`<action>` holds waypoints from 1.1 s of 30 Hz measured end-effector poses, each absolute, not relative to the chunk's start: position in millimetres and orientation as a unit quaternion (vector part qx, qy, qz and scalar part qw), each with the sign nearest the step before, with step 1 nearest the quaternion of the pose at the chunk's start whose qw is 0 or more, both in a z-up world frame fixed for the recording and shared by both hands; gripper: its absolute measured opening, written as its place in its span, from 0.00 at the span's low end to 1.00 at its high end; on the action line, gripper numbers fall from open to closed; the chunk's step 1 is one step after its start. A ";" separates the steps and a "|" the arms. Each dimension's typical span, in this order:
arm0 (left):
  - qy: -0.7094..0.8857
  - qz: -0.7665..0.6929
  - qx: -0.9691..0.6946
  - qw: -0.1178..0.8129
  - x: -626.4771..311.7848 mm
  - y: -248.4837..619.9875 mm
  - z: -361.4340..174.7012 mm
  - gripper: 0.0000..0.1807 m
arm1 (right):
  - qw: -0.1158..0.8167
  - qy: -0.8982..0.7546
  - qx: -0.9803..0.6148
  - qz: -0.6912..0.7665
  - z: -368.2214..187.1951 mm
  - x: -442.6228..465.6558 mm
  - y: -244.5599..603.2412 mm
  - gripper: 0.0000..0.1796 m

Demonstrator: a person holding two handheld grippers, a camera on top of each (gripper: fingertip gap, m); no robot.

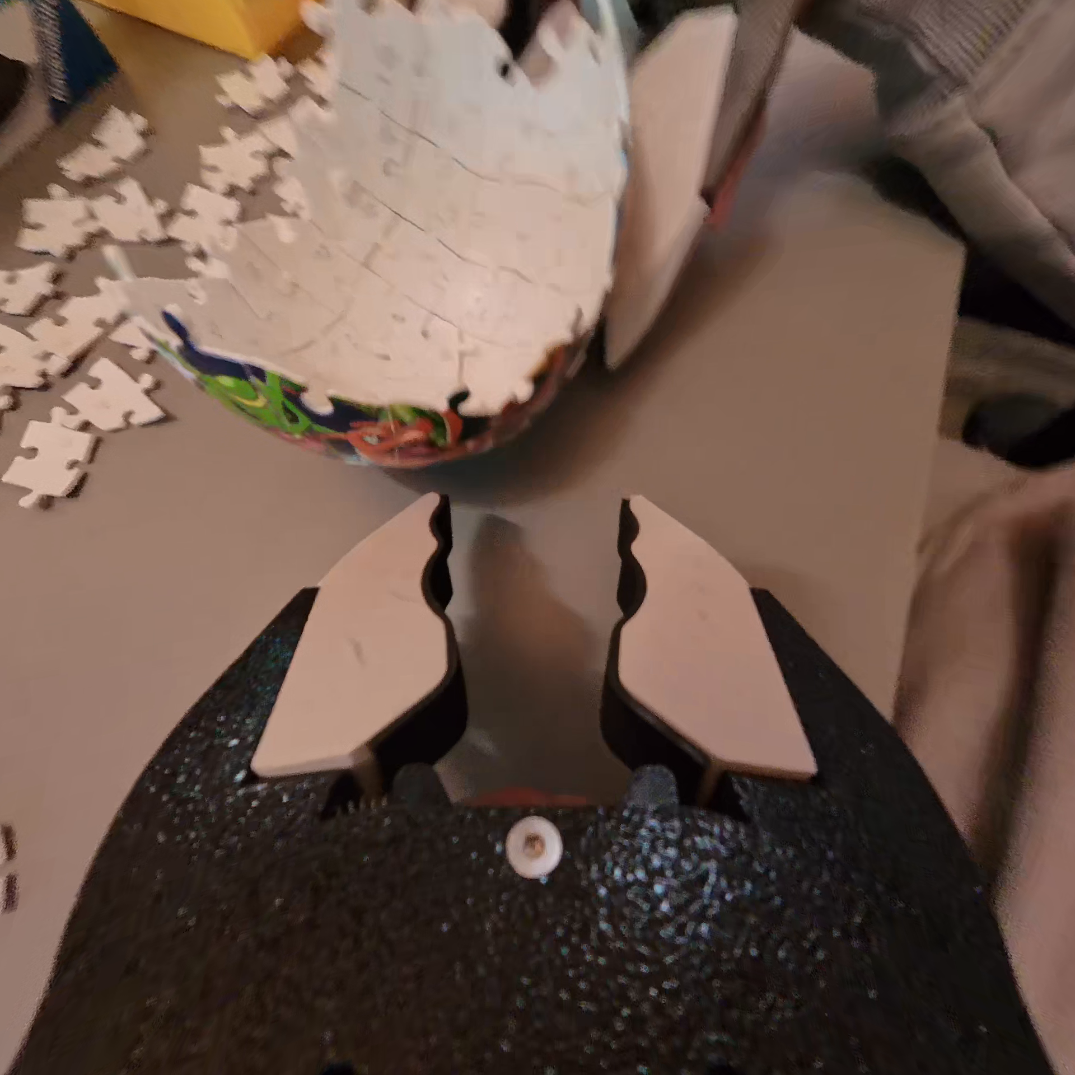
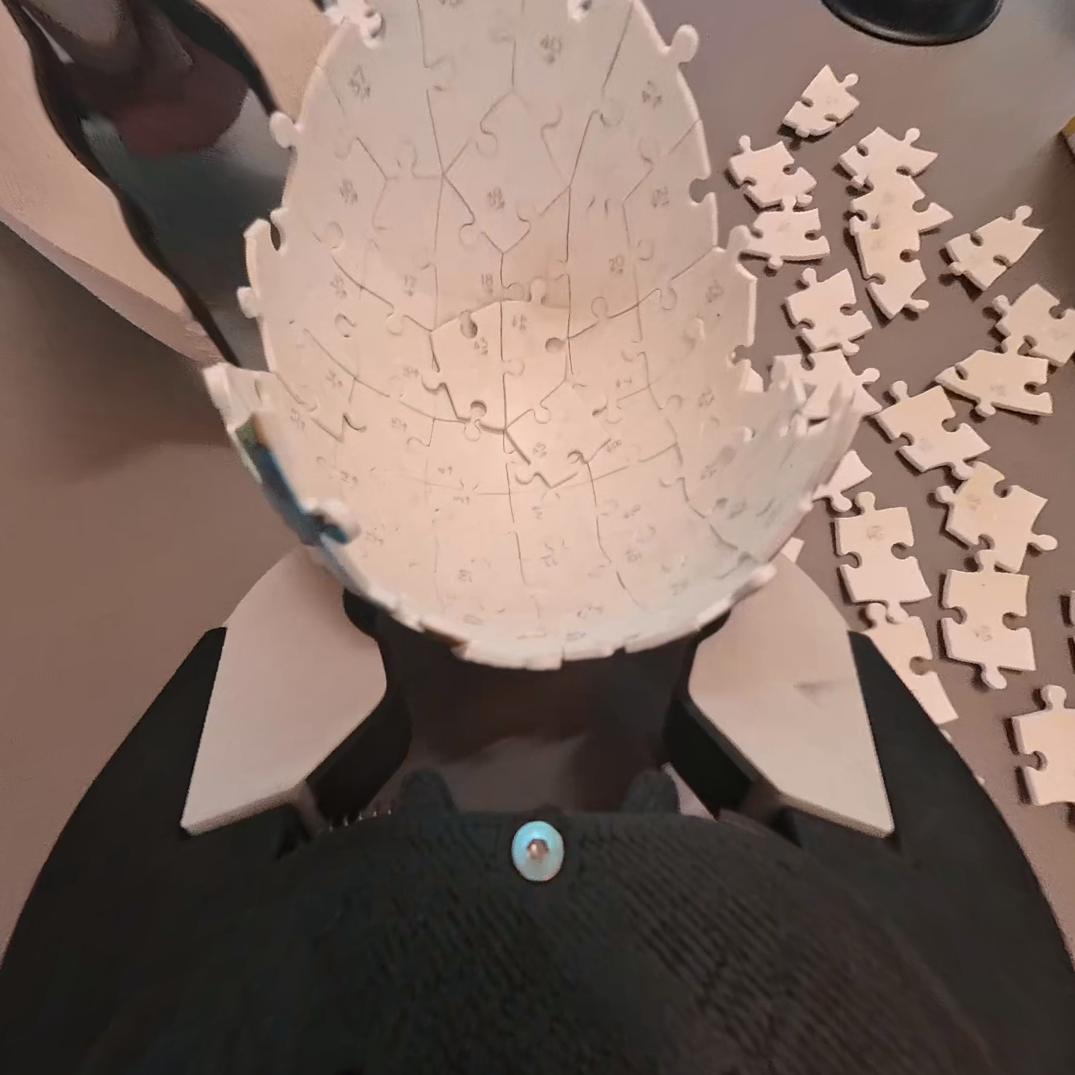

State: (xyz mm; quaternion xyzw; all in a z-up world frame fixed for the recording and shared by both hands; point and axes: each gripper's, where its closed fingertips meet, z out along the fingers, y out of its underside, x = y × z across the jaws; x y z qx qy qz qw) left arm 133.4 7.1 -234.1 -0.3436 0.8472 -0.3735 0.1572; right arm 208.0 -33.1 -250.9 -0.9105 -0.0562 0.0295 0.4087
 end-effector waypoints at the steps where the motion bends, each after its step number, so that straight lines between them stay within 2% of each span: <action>1: 0.861 -0.357 -0.334 0.141 125.9 12.7 -232.8 0.29 | 0.409 -0.054 -0.910 0.035 -250.7 208.8 -33.3 0.61; 4: 0.882 -0.334 -0.308 0.129 116.9 34.3 -206.0 0.27 | 0.408 -0.054 -0.910 0.043 -251.0 211.3 -32.7 0.56; 8: 0.870 -0.343 -0.295 0.196 155.2 53.7 -150.0 0.25 | 0.397 -0.070 -0.914 0.043 -254.6 210.1 -29.3 0.52; 10: 0.865 -0.339 -0.300 0.214 188.1 56.9 -142.2 0.25 | 0.391 -0.074 -0.917 0.035 -256.8 210.7 -27.6 0.51; 16: 0.908 -0.288 -0.249 0.173 253.4 33.6 -185.0 0.23 | 0.392 -0.086 -0.916 0.013 -257.1 212.4 -23.1 0.46; 26: 0.955 -0.245 -0.149 0.075 258.1 9.7 -211.9 0.17 | 0.390 -0.085 -0.917 0.020 -257.6 213.1 -22.5 0.43; 31: 0.959 -0.233 -0.154 0.055 261.9 8.2 -215.9 0.04 | 0.388 -0.090 -0.917 0.031 -258.1 210.6 -22.5 0.41; 33: 0.958 -0.239 -0.154 0.045 262.6 7.6 -214.7 0.04 | 0.387 -0.090 -0.917 0.034 -258.4 210.2 -22.6 0.40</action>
